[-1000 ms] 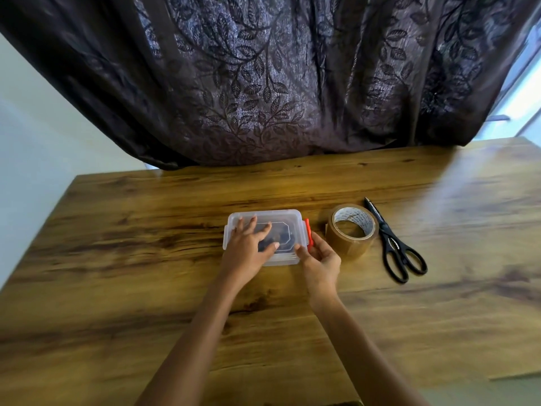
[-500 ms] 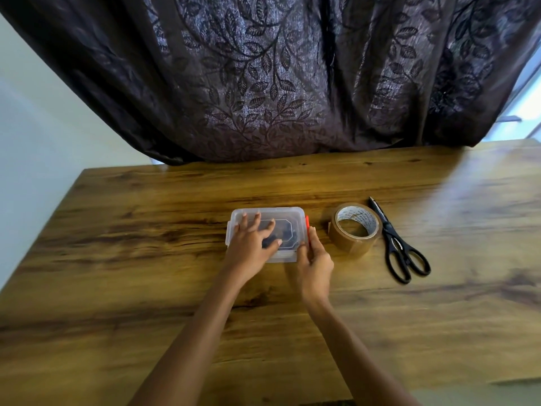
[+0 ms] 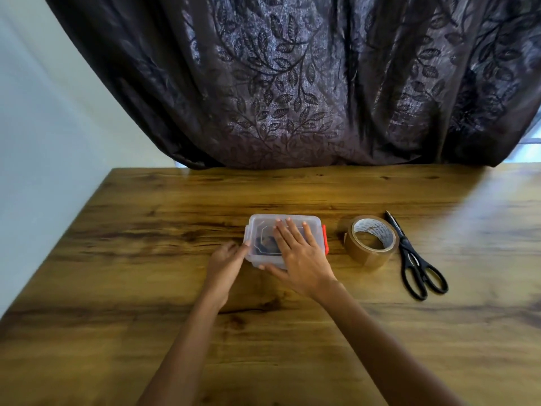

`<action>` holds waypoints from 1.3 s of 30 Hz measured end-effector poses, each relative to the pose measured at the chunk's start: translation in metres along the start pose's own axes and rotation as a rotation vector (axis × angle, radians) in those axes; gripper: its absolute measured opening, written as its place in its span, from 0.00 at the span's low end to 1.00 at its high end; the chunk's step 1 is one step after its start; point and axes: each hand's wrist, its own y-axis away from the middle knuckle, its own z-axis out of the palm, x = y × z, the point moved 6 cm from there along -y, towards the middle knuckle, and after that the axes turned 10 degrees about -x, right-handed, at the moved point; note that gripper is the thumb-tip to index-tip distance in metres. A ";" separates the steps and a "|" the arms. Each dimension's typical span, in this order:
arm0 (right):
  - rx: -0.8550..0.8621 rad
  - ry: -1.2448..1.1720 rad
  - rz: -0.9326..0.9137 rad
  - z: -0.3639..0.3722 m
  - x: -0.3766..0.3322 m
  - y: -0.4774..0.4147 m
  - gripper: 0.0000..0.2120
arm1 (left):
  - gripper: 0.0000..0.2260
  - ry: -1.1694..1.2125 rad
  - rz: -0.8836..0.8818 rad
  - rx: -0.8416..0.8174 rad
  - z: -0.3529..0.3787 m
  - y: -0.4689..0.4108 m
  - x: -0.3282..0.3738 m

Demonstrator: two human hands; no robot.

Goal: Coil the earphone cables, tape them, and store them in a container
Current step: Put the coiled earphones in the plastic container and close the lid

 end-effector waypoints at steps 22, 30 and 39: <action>0.017 0.076 0.058 0.009 0.001 -0.004 0.35 | 0.18 -0.062 0.307 0.221 0.017 0.011 0.011; -0.009 0.079 0.057 0.014 0.002 -0.005 0.34 | 0.16 -0.361 0.427 0.314 0.020 0.015 0.020; 0.206 -0.265 0.071 -0.008 0.010 0.015 0.37 | 0.20 -0.239 0.364 0.174 0.009 0.009 0.018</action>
